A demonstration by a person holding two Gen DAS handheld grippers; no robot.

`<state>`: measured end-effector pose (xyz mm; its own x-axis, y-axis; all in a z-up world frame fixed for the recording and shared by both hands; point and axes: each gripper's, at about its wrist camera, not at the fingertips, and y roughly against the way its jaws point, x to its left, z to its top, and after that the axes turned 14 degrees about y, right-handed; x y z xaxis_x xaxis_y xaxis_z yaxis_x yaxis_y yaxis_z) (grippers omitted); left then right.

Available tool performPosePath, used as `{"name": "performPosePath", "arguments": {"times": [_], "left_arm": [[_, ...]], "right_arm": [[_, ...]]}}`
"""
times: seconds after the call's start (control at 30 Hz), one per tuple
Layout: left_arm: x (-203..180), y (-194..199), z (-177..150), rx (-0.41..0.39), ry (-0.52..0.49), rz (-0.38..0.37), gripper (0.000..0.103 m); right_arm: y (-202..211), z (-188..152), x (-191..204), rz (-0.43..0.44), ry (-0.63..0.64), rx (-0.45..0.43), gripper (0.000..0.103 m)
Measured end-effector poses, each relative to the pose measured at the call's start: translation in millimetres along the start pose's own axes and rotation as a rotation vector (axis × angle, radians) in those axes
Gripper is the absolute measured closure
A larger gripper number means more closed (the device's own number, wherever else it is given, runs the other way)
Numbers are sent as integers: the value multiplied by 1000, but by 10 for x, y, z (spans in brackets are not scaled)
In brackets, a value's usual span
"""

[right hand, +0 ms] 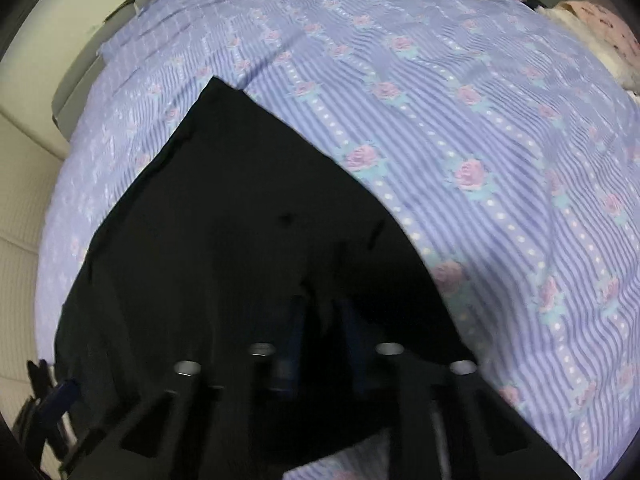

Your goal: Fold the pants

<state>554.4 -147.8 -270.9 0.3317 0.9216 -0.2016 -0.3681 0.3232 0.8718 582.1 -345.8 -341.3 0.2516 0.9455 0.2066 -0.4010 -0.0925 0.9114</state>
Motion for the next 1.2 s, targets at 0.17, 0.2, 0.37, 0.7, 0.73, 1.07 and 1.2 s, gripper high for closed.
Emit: {"name": "performPosePath", "arguments": {"times": [0.17, 0.2, 0.37, 0.7, 0.73, 1.07, 1.2], "left_arm": [[-53, -15, -13, 2, -8, -16, 40], [-71, -21, -15, 3, -10, -18, 40], [-164, -49, -12, -1, -43, -13, 40], [-114, -267, 558, -65, -281, 37, 32], [-78, -320, 639, -60, -291, 47, 32], [394, -1051, 1418, 64, -161, 70, 32], [306, -1385, 1501, 123, -167, 81, 32]], "right_arm": [[420, -199, -290, 13, -97, -125, 94], [475, -271, -387, 10, -128, -131, 94], [428, -476, -696, -46, -210, -46, 91], [935, -474, -381, -134, -185, -175, 36], [936, -445, -330, -147, -170, -184, 35], [468, -476, -107, -171, -152, -50, 35], [369, -556, -59, -201, -179, -3, 35]]}}
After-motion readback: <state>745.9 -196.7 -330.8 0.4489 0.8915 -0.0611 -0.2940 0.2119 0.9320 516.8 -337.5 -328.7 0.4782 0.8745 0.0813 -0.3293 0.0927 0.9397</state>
